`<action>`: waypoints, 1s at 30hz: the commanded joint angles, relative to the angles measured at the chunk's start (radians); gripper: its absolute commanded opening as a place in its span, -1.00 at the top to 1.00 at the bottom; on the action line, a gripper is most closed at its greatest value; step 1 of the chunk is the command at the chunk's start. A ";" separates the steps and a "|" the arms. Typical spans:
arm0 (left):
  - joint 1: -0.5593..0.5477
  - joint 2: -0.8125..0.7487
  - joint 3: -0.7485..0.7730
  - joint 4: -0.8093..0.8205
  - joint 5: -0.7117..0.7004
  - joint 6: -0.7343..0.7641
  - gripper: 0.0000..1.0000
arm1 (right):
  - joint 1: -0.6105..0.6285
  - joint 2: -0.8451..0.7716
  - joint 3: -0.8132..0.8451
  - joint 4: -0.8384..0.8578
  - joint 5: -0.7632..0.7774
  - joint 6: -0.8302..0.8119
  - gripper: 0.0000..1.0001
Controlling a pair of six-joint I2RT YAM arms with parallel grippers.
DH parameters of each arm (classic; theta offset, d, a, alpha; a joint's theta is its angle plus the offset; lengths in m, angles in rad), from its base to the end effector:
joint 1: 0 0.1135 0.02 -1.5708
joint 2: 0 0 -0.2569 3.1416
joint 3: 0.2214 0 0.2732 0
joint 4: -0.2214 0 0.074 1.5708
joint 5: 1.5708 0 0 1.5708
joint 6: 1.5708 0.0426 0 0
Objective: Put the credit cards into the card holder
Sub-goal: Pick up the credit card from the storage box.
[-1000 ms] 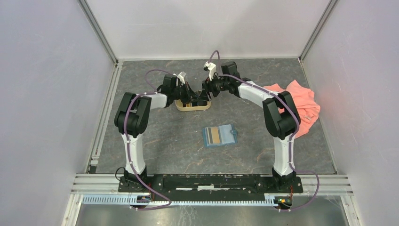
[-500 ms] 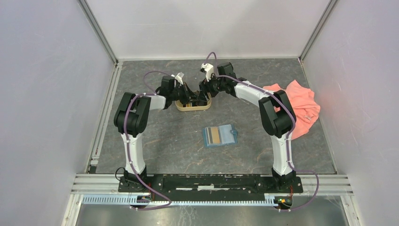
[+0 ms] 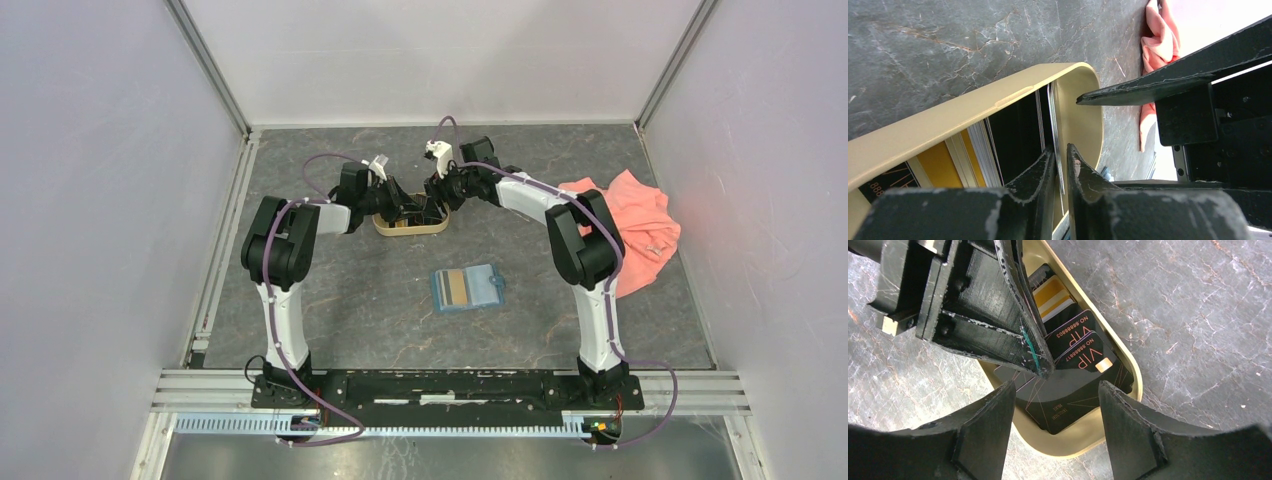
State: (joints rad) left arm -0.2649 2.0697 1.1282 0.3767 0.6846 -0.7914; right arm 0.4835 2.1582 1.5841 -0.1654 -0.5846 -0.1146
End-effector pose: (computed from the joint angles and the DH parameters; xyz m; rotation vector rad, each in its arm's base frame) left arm 0.4163 -0.1409 0.1016 -0.1598 2.2914 -1.3187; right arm 0.4315 0.2531 0.1592 -0.9650 2.0982 0.8625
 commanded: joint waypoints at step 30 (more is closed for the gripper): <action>0.069 -0.111 -0.240 0.364 -0.038 -0.164 0.85 | -0.003 -0.036 0.046 -0.002 -0.110 -0.022 -0.36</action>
State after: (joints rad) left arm -0.2028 1.9915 0.8909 0.6468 0.6407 -0.9054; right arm 0.4824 2.1719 1.5951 -0.1825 -0.6506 -0.1360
